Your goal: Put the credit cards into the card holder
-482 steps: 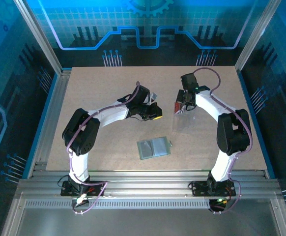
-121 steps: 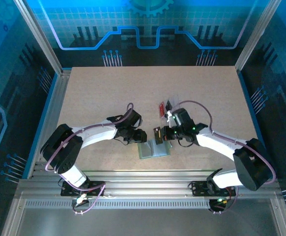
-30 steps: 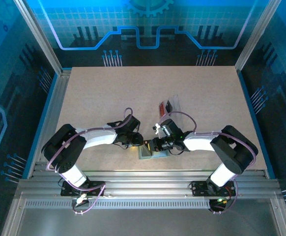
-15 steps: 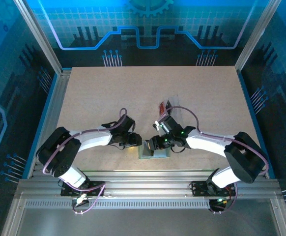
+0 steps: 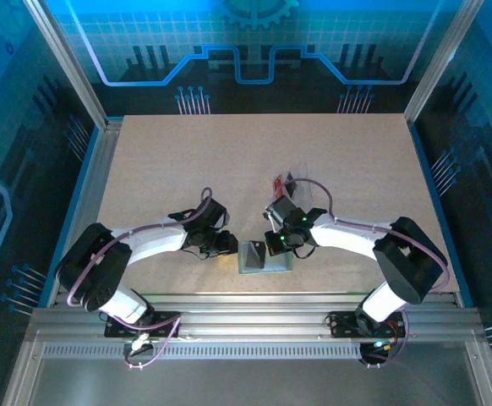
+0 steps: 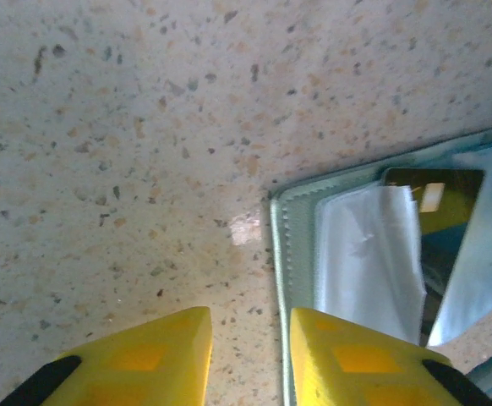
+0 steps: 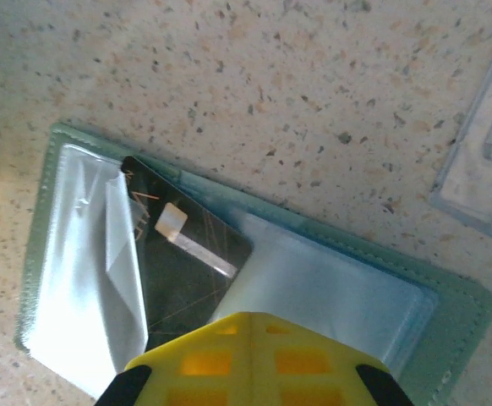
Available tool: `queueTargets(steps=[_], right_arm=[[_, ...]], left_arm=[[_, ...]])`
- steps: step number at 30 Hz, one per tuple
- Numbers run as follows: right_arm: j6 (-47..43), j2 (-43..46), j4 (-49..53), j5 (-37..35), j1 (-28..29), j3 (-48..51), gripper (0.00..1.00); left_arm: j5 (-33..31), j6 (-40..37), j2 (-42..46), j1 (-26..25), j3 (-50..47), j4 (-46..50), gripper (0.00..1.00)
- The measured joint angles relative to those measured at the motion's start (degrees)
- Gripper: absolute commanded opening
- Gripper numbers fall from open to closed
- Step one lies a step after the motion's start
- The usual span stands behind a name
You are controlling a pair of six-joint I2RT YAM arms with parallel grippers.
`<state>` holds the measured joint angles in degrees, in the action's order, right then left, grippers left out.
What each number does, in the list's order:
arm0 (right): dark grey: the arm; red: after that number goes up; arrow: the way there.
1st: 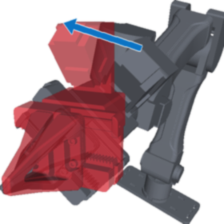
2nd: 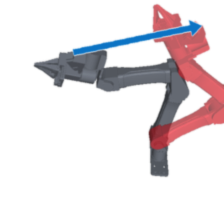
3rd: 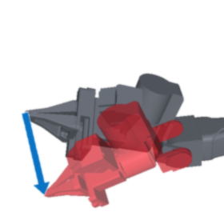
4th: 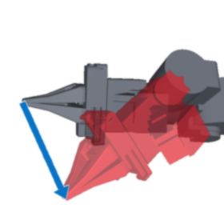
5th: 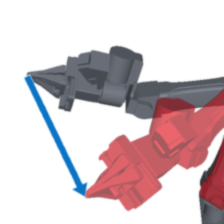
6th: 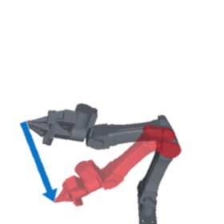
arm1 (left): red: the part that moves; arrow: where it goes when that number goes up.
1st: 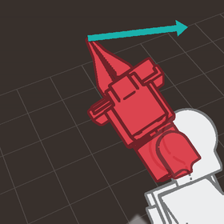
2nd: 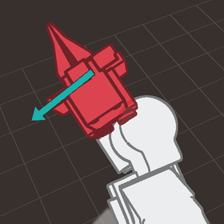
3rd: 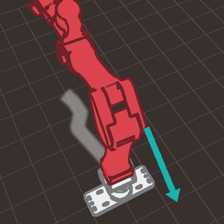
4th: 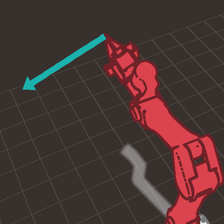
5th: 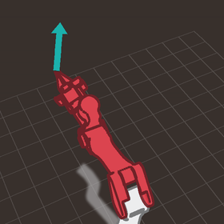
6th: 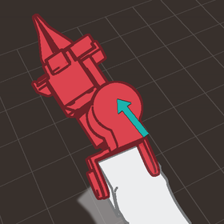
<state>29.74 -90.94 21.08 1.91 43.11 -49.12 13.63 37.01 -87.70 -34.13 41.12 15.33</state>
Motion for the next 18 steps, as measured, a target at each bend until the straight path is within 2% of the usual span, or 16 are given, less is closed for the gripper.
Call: queueTargets(steps=[9,18], right_arm=[[-0.6,-4.5,0.0,0.3,0.0,-4.8,0.03],[-1.3,-7.1,-1.3,2.4,1.0,-5.3,0.02]], left_arm=[[1.1,-0.1,-3.7,0.4,2.0,1.4,0.27],[1.1,-0.1,-4.4,0.4,2.7,2.4,0.26]])
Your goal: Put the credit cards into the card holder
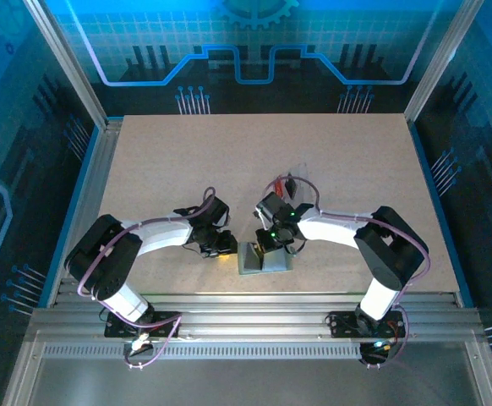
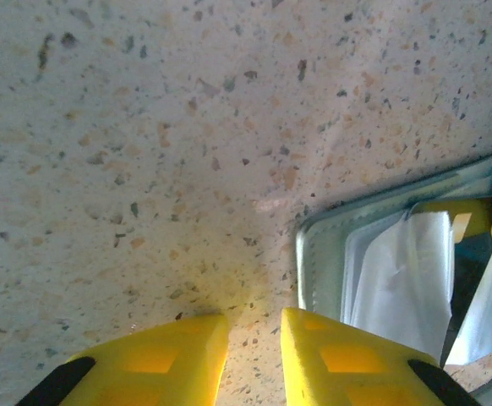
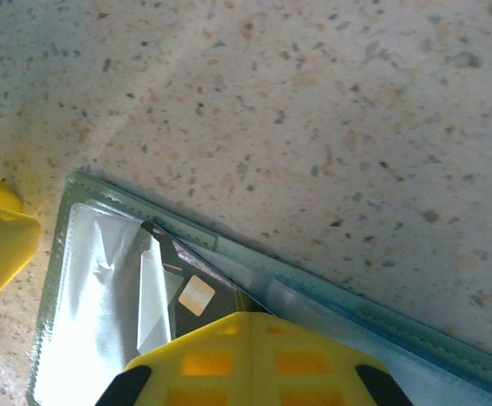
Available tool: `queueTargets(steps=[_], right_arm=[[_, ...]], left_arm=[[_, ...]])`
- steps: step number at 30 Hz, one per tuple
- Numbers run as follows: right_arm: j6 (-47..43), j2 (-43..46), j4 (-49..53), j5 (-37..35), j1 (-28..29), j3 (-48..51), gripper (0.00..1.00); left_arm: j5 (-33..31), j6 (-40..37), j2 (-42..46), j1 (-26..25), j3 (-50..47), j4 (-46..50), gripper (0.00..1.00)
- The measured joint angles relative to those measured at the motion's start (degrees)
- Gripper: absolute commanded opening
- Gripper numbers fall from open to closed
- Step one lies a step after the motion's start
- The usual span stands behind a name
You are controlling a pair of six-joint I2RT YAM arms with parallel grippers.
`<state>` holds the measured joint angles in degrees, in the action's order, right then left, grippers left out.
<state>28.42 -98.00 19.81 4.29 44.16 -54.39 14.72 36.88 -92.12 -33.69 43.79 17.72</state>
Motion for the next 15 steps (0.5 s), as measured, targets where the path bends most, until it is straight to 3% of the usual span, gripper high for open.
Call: queueTargets(steps=[15], right_arm=[[-0.5,-1.2,-3.5,4.0,1.3,0.1,0.03]], left_arm=[[-0.1,0.1,-1.2,0.0,1.0,1.1,0.25]])
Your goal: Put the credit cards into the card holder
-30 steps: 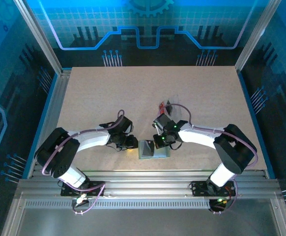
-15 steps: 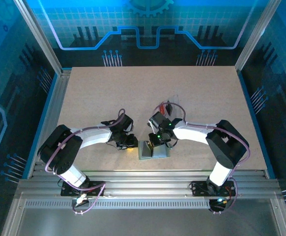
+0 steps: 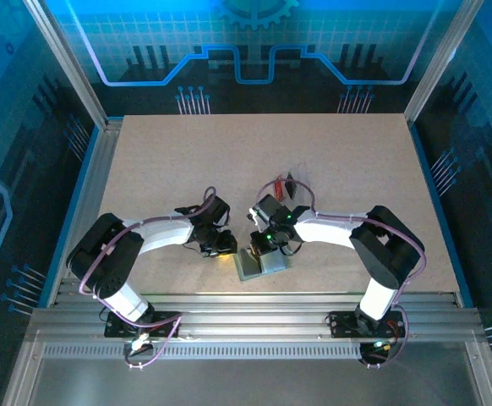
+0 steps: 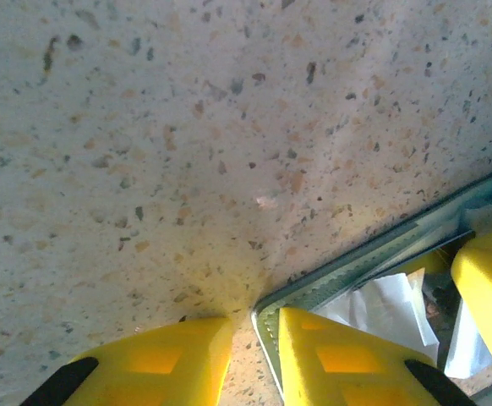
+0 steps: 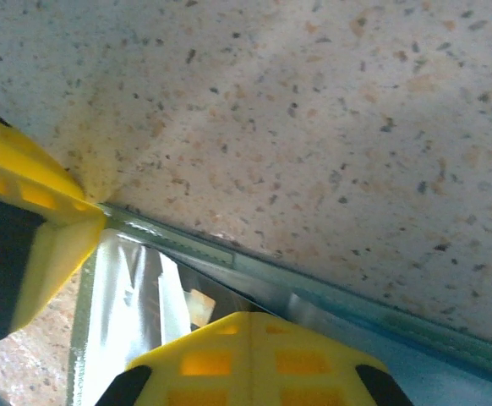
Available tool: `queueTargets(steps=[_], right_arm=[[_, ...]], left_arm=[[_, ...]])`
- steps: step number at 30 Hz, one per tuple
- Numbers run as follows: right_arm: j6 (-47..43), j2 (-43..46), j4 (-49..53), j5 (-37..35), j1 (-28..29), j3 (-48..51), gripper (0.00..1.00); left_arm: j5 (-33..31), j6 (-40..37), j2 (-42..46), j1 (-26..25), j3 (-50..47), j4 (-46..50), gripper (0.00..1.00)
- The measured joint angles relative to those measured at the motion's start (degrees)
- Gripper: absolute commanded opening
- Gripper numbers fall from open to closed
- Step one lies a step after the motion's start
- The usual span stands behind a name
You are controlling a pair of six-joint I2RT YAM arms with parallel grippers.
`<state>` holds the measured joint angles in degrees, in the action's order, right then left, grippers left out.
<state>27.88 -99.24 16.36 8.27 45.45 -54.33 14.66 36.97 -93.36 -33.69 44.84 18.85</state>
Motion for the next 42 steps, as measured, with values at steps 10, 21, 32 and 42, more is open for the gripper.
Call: queueTargets(steps=[10,21,32,42], right_arm=[[1.6,-1.0,-4.7,4.0,-0.2,0.8,0.03],[1.9,5.1,-2.0,2.7,-0.6,2.2,0.04],[0.6,3.9,0.0,1.6,-1.0,2.2,0.01],[0.6,-1.0,-2.1,3.8,0.0,1.0,0.0]], left_arm=[[0.0,0.2,-1.7,-0.1,2.3,2.7,0.21],[0.3,0.4,-4.4,-0.4,6.0,6.1,0.12],[0.4,0.3,-5.5,-0.4,7.7,8.2,0.1],[0.4,0.2,-6.1,-0.4,8.6,9.2,0.09]])
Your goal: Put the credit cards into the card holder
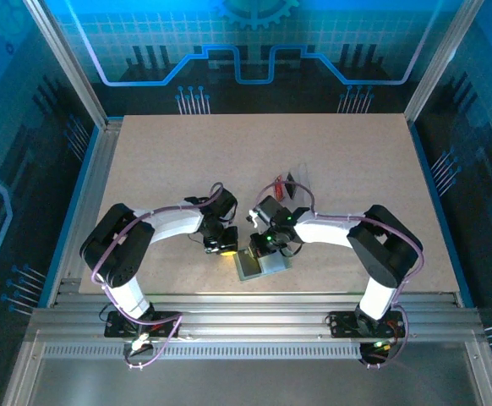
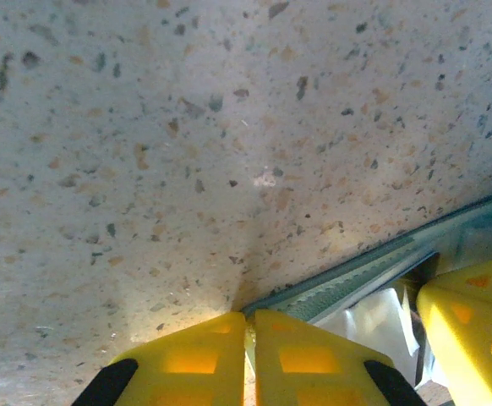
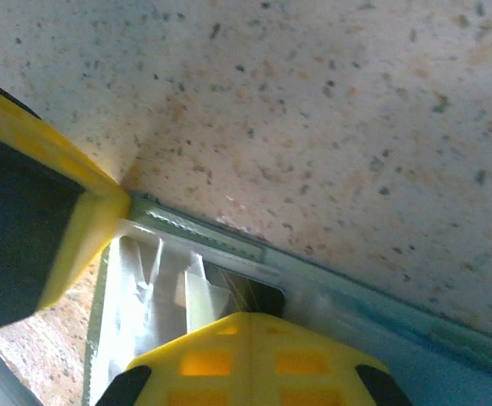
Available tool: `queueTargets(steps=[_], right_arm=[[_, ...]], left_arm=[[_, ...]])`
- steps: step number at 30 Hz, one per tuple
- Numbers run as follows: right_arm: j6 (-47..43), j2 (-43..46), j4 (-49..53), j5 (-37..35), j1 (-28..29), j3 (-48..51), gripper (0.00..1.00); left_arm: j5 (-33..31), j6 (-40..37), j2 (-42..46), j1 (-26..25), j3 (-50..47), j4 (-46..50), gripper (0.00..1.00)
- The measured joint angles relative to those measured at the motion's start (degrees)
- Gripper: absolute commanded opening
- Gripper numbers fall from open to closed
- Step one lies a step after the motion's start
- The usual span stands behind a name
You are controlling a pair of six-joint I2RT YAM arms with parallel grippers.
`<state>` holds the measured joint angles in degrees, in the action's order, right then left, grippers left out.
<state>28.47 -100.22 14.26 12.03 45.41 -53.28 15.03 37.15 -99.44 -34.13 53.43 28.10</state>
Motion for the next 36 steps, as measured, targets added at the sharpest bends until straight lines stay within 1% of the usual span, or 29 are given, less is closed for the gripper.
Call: queueTargets(steps=[5,6,8,10,12,14,17,22,24,26,30,33,34,36], right_arm=[[0.2,0.0,-0.2,0.0,0.2,0.0,0.01],[0.2,0.0,-0.1,-0.2,0.2,0.0,0.03],[0.2,0.5,0.5,-1.5,0.5,0.0,0.13],[0.0,1.7,2.4,-3.9,0.9,-0.1,0.22],[-0.5,3.7,6.1,-7.8,1.2,-0.8,0.28],[-0.7,5.6,8.9,-11.3,1.1,-1.9,0.29],[-1.8,6.8,12.0,-15.2,0.9,-3.8,0.25],[-3.7,4.0,14.7,-18.4,0.7,-5.9,0.22],[-4.2,1.7,15.1,-19.1,0.7,-6.1,0.23],[-4.5,0.0,15.6,-19.7,0.7,-6.1,0.27],[-4.6,-0.7,15.8,-21.4,1.2,-6.7,0.3],[-4.5,-1.1,16.0,-22.8,2.2,-6.9,0.3],[-4.3,-1.2,16.0,-23.3,2.5,-7.0,0.28],[-3.8,-1.3,16.0,-24.1,3.0,-7.0,0.22]], left_arm=[[0.0,0.0,0.0,0.0,0.0,0.0,0.09],[0.0,0.0,0.0,0.0,0.0,0.0,0.09],[0.0,0.0,0.0,0.0,0.0,0.0,0.08],[0.0,0.0,0.0,0.0,0.0,0.0,0.09],[0.0,0.0,0.0,0.0,0.0,0.0,0.08],[0.0,0.0,0.0,0.0,0.0,0.0,0.08],[0.0,0.0,0.0,0.0,0.0,0.0,0.09],[-0.1,0.0,0.0,0.0,0.0,0.0,0.08],[-0.1,0.0,0.0,0.0,0.0,0.0,0.09],[-0.1,0.0,0.0,0.0,0.0,0.0,0.09],[-0.1,0.0,0.1,0.0,0.0,0.0,0.09],[-0.1,0.0,0.1,0.0,0.0,0.0,0.08],[-0.1,0.0,0.1,0.0,0.0,0.0,0.08],[-0.1,0.0,0.1,0.0,0.0,0.0,0.08]])
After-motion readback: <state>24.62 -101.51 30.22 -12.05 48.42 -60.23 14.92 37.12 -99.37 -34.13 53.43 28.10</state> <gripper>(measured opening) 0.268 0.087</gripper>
